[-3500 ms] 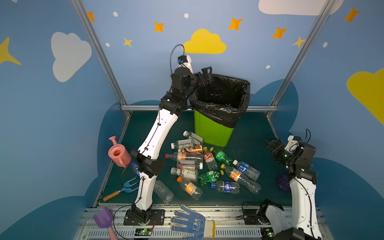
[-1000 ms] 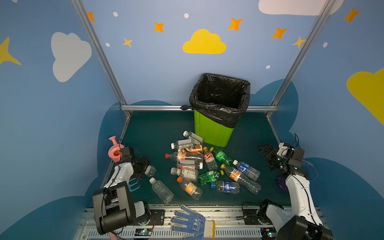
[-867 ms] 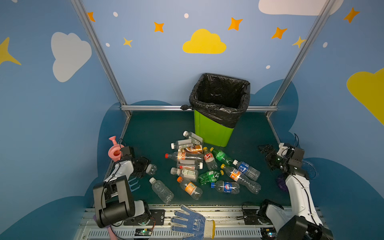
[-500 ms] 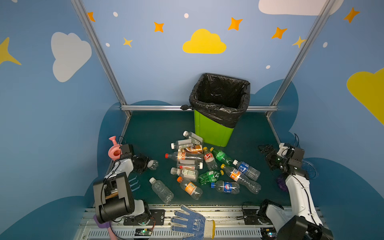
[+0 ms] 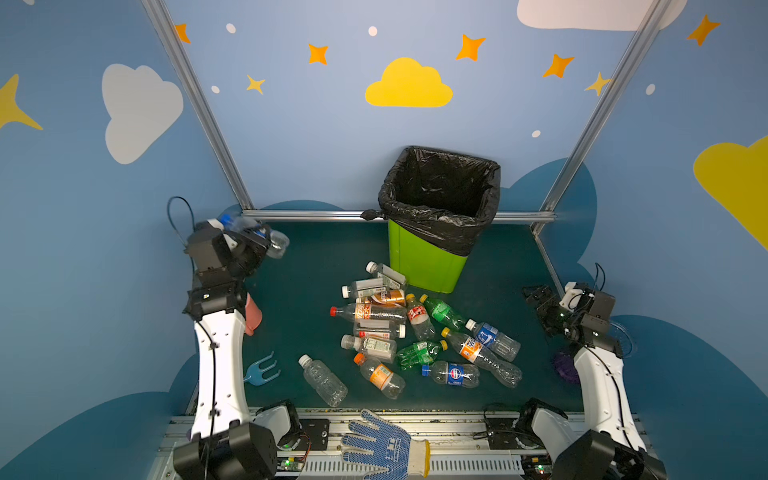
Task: Throw the plastic bottles in the bin
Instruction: 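Lift the Pepsi bottle with the left gripper and drop it into the bin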
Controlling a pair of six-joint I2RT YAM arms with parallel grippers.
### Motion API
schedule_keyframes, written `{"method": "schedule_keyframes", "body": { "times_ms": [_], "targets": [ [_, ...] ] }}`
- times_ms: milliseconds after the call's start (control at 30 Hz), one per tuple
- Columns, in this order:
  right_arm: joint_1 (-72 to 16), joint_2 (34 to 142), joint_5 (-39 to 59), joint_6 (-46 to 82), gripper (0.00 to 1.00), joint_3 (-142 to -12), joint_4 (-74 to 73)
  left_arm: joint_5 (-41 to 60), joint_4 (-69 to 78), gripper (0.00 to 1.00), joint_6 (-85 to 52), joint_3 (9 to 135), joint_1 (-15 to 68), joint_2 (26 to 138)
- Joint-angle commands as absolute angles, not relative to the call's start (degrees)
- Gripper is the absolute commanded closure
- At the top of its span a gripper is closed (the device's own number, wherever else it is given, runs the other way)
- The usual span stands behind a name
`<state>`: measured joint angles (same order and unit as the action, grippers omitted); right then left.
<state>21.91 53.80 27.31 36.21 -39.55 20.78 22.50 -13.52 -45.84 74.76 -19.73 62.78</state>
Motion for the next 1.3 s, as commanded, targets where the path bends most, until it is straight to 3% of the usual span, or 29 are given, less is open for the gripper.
{"method": "schedule_keyframes", "body": {
  "times_ms": [0, 100, 267, 367, 433, 467, 500, 533, 667, 800, 900, 1167, 1267],
  "targets": [
    [22.6, 52.0, 26.4, 36.1, 0.02, -41.1, 21.2, 16.7, -5.5, 0.52, -50.1, 81.7, -19.7, 62.0],
    [23.2, 50.9, 26.8, 36.5, 0.02, -41.3, 21.1, 15.7, 0.3, 0.53, -52.8, 88.9, -15.6, 65.9],
    [23.5, 49.8, 28.6, 37.6, 0.02, -41.5, 20.4, 7.0, -3.8, 0.50, -37.5, 106.7, 10.4, 82.1],
    [23.6, 50.2, 30.2, 38.4, 0.02, -41.5, 19.5, 10.6, -29.8, 0.36, -30.3, 139.9, 21.3, 106.2],
    [23.6, 50.2, 31.3, 38.3, 0.02, -42.1, 20.1, 11.5, -45.8, 0.28, -31.6, 170.0, 23.3, 122.8],
    [23.7, 49.9, 31.8, 38.0, 0.02, -42.6, 20.7, 13.7, -46.1, 0.17, -31.9, 178.4, 23.5, 129.3],
    [23.7, 49.6, 32.1, 37.7, 0.02, -42.8, 21.0, 15.0, -39.6, 0.03, -33.5, 172.0, 23.4, 125.9],
    [23.8, 48.9, 32.5, 37.4, 0.02, -42.9, 21.1, 13.5, -32.5, 0.00, -32.4, 162.8, 23.7, 121.3],
    [23.9, 47.1, 32.0, 36.6, 0.02, -42.1, 22.1, 2.5, -16.5, 0.00, -22.0, 146.6, 26.9, 108.2],
    [23.9, 46.6, 32.5, 36.8, 0.02, -40.1, 22.1, 2.7, -24.4, 0.00, -19.9, 154.8, 26.9, 108.4],
    [23.9, 46.1, 32.3, 36.7, 0.02, -39.2, 23.1, 3.1, -27.6, 0.00, -19.6, 153.6, 27.2, 107.1],
    [23.6, 45.7, 34.5, 36.2, 0.02, -39.4, 22.7, -1.8, -15.5, 0.00, -20.3, 118.7, 26.4, 91.8],
    [22.0, 46.4, 35.3, 35.6, 0.02, -41.1, 22.8, -2.0, -16.2, 0.00, -23.7, 108.4, 22.1, 86.2]
  ]
}}
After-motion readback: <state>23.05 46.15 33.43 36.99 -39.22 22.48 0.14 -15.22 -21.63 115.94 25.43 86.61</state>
